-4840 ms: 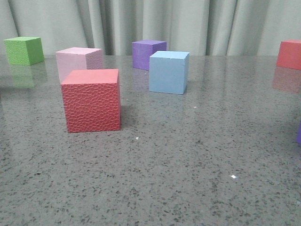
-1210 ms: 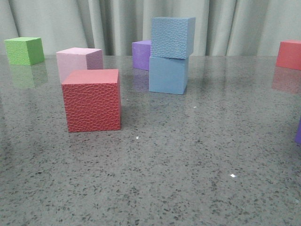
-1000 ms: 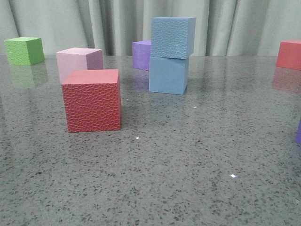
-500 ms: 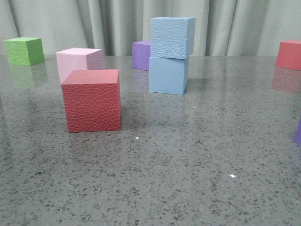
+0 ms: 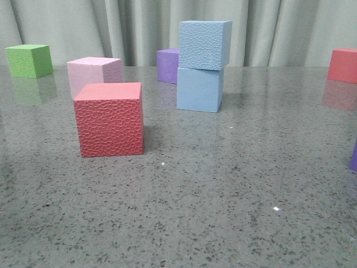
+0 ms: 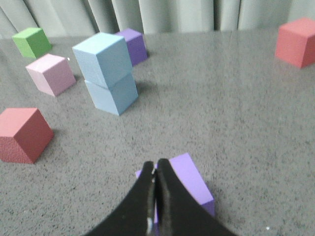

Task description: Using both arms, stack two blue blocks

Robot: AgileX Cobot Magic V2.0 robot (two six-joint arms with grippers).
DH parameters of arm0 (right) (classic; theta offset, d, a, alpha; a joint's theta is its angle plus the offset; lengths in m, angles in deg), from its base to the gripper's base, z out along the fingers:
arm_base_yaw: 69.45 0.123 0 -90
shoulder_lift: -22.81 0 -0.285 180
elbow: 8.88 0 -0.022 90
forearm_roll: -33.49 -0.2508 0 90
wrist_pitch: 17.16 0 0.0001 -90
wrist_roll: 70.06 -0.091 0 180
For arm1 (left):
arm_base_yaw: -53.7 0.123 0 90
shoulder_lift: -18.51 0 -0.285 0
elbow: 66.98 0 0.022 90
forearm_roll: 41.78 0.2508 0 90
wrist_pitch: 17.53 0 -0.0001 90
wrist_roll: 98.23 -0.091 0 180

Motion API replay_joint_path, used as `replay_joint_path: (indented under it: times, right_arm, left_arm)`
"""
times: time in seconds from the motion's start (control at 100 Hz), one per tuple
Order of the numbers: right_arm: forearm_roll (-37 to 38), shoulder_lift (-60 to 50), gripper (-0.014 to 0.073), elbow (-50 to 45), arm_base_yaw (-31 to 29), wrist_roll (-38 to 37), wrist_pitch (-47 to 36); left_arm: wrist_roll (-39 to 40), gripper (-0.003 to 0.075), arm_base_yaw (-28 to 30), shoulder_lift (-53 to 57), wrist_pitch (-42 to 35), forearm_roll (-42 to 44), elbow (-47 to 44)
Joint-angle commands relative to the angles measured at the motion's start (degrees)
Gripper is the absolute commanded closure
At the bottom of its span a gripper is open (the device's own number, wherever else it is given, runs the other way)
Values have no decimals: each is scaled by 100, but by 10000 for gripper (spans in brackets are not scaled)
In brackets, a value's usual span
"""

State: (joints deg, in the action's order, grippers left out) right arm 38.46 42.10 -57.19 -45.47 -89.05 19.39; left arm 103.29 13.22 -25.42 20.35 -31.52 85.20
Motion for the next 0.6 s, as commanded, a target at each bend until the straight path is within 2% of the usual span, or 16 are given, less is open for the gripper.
replay_joint_path:
  times: [0.0,0.27,0.59]
  right_arm:
    - [110,-180,664,-46,-15,181,-716]
    - [131,-912,664,-497,-15,298,-1138]
    - [126,-1059,664,-547,-15,298,-1145]
  left_arm:
    - [53,739,-36,337,-825,59,-383]
    - [53,739,-36,1282,-1891,-45,-1884]
    - [53,739,-36,1523,-2054,-45,-2123]
